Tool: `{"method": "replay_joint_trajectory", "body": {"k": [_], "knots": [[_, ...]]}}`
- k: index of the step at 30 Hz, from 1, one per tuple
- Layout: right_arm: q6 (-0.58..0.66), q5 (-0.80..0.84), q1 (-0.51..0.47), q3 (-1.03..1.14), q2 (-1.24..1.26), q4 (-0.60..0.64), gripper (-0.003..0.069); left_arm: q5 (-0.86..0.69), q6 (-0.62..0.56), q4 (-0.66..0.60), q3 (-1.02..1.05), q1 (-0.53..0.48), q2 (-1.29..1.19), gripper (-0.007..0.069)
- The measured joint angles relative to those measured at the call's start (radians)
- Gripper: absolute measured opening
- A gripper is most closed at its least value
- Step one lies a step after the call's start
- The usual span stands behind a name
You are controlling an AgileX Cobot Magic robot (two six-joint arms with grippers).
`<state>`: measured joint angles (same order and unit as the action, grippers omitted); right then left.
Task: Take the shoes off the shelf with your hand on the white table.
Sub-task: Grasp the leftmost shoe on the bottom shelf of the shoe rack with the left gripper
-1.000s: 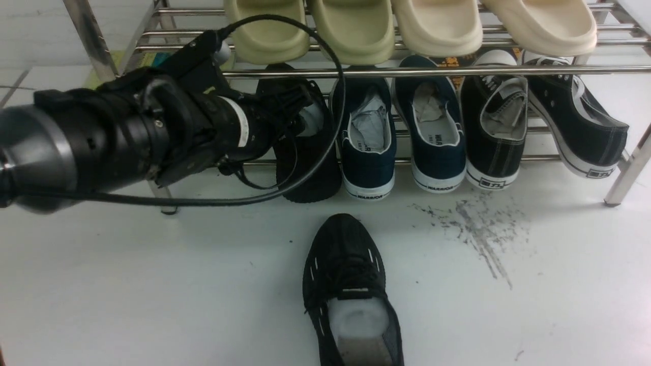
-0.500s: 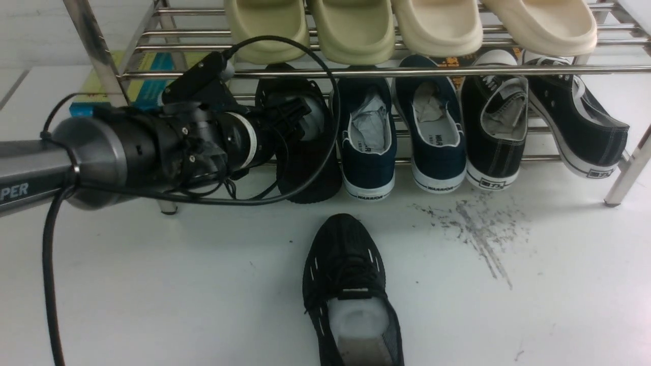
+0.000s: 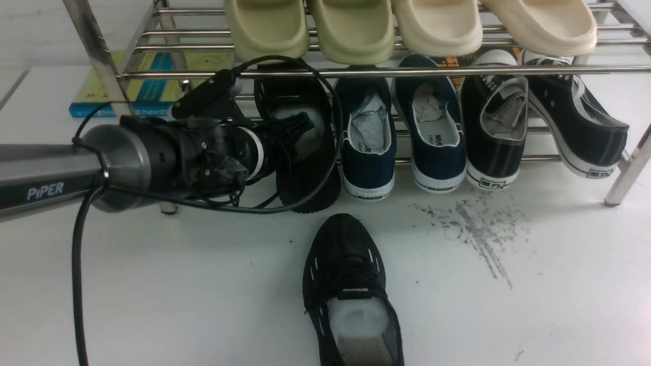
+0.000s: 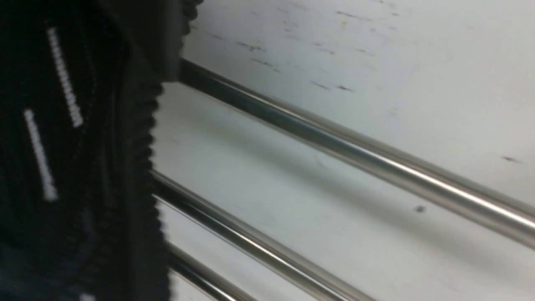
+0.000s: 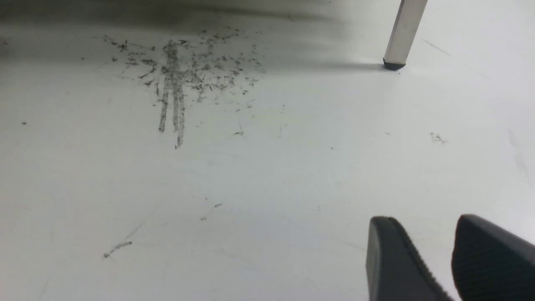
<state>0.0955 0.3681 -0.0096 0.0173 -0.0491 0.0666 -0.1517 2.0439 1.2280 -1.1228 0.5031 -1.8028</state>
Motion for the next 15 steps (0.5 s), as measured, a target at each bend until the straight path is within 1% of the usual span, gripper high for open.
{"method": "replay_joint_trajectory", "body": {"k": [2, 3, 5, 8, 13, 15], "knots": [[0.000, 0.000, 0.000, 0.000, 0.000, 0.000, 0.0241, -0.007, 0.001, 0.000, 0.000, 0.000, 0.000, 0.0136], [0.000, 0.000, 0.000, 0.000, 0.000, 0.000, 0.0241, -0.011, 0.001, 0.000, 0.000, 0.000, 0.000, 0.0073], [0.000, 0.000, 0.000, 0.000, 0.000, 0.000, 0.0241, -0.012, 0.001, 0.000, 0.000, 0.000, 0.000, 0.0030], [0.000, 0.000, 0.000, 0.000, 0.000, 0.000, 0.0241, -0.014, -0.004, -0.002, 0.001, 0.001, 0.021, 0.0014], [0.000, 0.000, 0.000, 0.000, 0.000, 0.000, 0.0241, -0.033, -0.007, -0.020, 0.010, 0.001, 0.102, 0.0013], [0.000, 0.000, 0.000, 0.000, 0.000, 0.000, 0.0241, -0.059, -0.027, -0.059, 0.012, 0.001, 0.170, 0.0013]]}}
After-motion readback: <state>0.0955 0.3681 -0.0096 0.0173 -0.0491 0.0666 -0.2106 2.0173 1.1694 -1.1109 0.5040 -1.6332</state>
